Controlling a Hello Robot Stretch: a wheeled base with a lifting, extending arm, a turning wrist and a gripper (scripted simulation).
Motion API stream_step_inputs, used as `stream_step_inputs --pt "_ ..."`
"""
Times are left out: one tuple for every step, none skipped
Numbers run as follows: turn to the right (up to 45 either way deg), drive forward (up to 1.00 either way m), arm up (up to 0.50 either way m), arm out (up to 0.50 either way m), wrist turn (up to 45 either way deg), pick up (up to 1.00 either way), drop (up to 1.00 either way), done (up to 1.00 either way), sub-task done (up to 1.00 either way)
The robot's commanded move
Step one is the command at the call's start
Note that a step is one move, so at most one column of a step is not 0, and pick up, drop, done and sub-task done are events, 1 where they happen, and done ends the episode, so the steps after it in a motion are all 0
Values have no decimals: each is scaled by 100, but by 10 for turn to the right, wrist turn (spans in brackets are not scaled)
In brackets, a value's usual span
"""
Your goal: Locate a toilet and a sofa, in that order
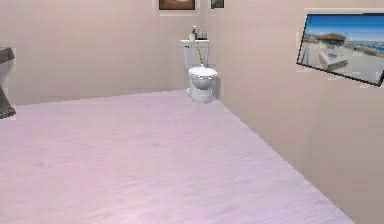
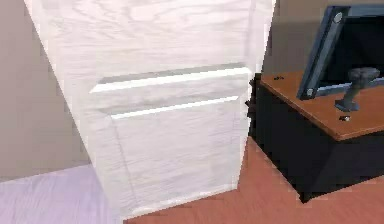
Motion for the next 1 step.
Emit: stream_step_inputs --pt "0 100 0 0 0 0 0 0 0"
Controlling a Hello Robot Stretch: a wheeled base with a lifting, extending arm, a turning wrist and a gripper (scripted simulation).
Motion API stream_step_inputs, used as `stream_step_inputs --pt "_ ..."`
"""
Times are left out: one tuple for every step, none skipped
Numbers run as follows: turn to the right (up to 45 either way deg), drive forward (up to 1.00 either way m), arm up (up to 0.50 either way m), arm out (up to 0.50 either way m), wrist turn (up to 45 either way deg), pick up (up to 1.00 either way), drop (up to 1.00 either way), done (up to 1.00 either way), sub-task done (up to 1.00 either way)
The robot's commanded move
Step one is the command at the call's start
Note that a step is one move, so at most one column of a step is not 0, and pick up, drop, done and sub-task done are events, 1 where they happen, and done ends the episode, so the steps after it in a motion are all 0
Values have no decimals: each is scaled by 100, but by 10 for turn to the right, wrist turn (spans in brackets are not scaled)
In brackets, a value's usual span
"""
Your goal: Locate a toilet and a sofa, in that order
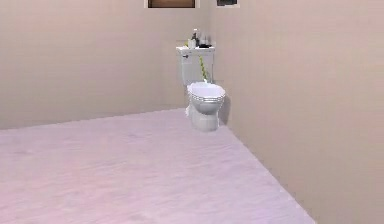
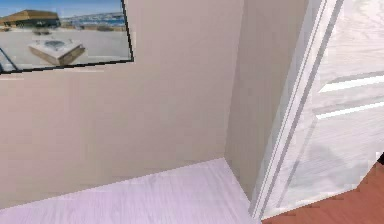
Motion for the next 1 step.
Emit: stream_step_inputs --pt "-30 0 0 0 0 0 0 0 0"
